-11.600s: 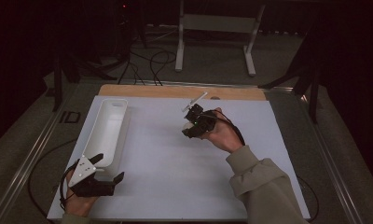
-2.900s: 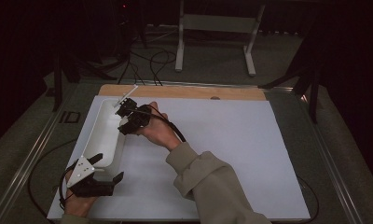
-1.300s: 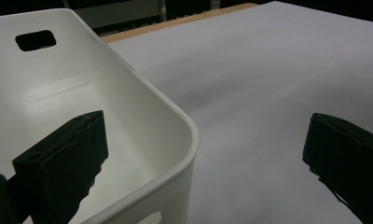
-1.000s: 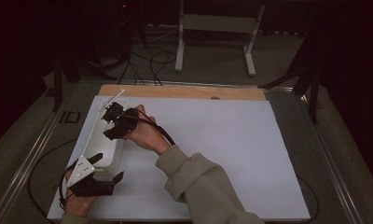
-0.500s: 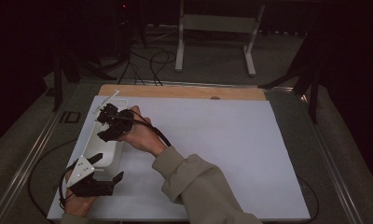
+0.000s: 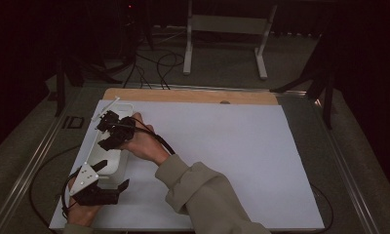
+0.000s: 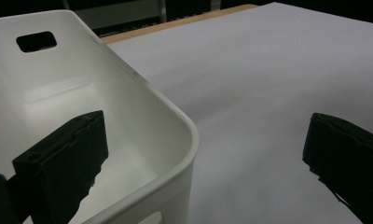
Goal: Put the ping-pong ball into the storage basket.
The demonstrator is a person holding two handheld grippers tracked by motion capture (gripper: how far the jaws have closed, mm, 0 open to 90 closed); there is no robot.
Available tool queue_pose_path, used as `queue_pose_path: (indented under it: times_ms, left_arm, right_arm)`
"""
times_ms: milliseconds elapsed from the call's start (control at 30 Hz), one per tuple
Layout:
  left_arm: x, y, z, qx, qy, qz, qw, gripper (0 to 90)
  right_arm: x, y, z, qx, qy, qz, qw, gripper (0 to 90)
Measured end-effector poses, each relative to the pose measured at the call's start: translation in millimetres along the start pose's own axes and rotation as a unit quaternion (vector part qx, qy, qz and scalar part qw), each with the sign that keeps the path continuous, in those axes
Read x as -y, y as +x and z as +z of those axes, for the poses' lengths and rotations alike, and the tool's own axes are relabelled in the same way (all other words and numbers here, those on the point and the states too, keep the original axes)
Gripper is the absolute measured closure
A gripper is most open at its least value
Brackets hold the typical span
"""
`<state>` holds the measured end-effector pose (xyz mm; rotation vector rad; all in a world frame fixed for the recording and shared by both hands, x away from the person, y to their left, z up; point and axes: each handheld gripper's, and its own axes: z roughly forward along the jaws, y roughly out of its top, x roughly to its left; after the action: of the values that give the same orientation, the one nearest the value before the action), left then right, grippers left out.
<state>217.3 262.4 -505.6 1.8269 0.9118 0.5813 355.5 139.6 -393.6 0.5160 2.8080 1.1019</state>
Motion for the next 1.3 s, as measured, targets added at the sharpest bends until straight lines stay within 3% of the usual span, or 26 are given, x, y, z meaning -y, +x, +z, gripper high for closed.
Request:
queue_pose_path:
  times_ms: [533, 600, 633, 733, 1300]
  left_arm:
    - [-0.1, 0.2, -0.1, 0.0, 0.0, 0.0, 1.0, 0.5]
    - [-0.1, 0.2, 0.0, 0.001, 0.0, 0.0, 1.0, 0.5]
    - [-0.1, 0.1, 0.0, 0.0, 0.0, 0.0, 1.0, 0.5]
    - [-0.1, 0.2, -0.1, 0.0, 0.0, 0.0, 1.0, 0.5]
    - [-0.1, 0.1, 0.3, -0.001, 0.002, 0.001, 1.0, 0.5]
  right_arm:
    - [-1.6, 0.6, 4.3, 0.003, -0.001, 0.014, 0.9999, 49.8]
    - [-1.7, -0.5, 3.8, 0.003, -0.003, 0.022, 0.9998, 46.3]
    - [-1.9, -1.3, 3.0, 0.002, -0.011, 0.026, 0.9996, 26.5]
    - [-2.0, -0.9, 3.3, 0.013, -0.01, 0.031, 0.9994, 14.2]
    - [7.6, -6.7, -7.3, 0.008, -0.001, 0.031, 0.9995, 11.4]
